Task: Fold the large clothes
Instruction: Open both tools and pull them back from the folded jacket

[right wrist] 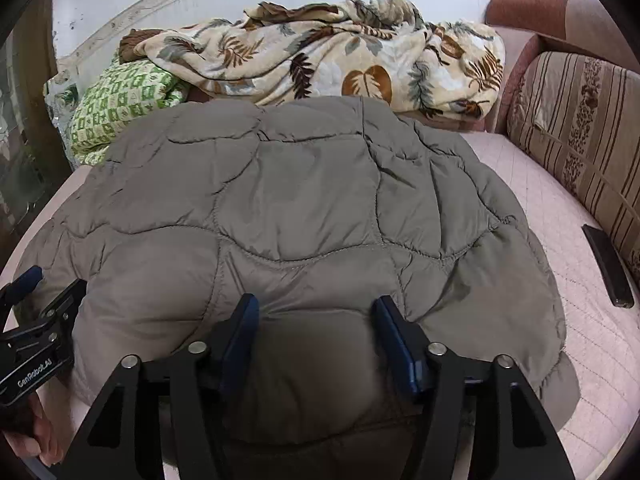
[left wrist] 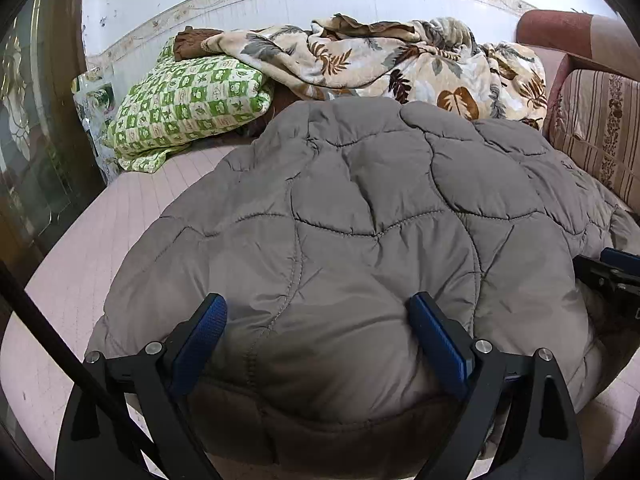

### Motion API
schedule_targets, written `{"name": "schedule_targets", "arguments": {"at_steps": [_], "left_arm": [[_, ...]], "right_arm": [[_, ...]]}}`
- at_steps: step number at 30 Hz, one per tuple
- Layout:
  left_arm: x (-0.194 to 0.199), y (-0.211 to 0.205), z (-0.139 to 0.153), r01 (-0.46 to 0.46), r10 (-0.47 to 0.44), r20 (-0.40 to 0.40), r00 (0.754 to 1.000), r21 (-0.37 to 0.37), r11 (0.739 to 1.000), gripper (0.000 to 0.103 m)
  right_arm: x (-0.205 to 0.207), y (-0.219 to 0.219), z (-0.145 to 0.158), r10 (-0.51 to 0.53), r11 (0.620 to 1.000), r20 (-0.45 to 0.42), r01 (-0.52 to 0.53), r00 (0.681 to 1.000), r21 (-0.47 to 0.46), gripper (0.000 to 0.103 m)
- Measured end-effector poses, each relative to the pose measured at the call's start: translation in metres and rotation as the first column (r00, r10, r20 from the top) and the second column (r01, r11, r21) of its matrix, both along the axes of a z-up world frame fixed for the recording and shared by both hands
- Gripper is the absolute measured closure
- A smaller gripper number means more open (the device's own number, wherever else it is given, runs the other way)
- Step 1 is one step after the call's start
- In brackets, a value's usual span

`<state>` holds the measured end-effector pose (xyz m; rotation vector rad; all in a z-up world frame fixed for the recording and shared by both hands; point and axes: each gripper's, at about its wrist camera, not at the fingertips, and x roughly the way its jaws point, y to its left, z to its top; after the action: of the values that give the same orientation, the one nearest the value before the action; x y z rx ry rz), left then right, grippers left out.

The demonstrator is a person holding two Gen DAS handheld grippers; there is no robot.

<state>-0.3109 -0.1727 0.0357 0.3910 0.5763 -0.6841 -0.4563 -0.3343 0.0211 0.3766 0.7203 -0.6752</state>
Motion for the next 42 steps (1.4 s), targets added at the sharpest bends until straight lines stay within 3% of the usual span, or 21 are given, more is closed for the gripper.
{"name": "schedule_targets", "arguments": {"at_steps": [10,17,23,33,42], "left_arm": [[-0.017,0.008,0.008,-0.012,0.013,0.041,0.999,-0.019,1.0,0.01],[-0.047,0.031,0.018,0.006,-0.004,0.034,0.999,-0.043,0.999,0.01],[-0.071,0.046,0.019,0.034,-0.033,0.039,0.999,-0.03,0.999,0.01],[-0.089,0.057,0.018,0.051,-0.05,0.047,0.998,-0.014,0.999,0.01],[-0.079,0.051,0.009,0.041,-0.041,-0.01,0.999,0.017,0.999,0.01]], "right_arm": [[-0.013,0.009,0.014,-0.035,0.999,0.061,0.036,0.997,-0.002,0.034],[-0.05,0.054,0.036,0.003,0.994,0.144,0.013,0.99,-0.106,0.03],[-0.074,0.083,0.042,0.045,0.987,0.153,-0.02,0.987,-0.162,0.025],[-0.089,0.099,0.033,0.045,0.995,0.142,-0.031,0.989,-0.098,0.024],[-0.082,0.096,0.027,0.033,0.997,0.13,-0.025,0.991,-0.067,0.024]]}}
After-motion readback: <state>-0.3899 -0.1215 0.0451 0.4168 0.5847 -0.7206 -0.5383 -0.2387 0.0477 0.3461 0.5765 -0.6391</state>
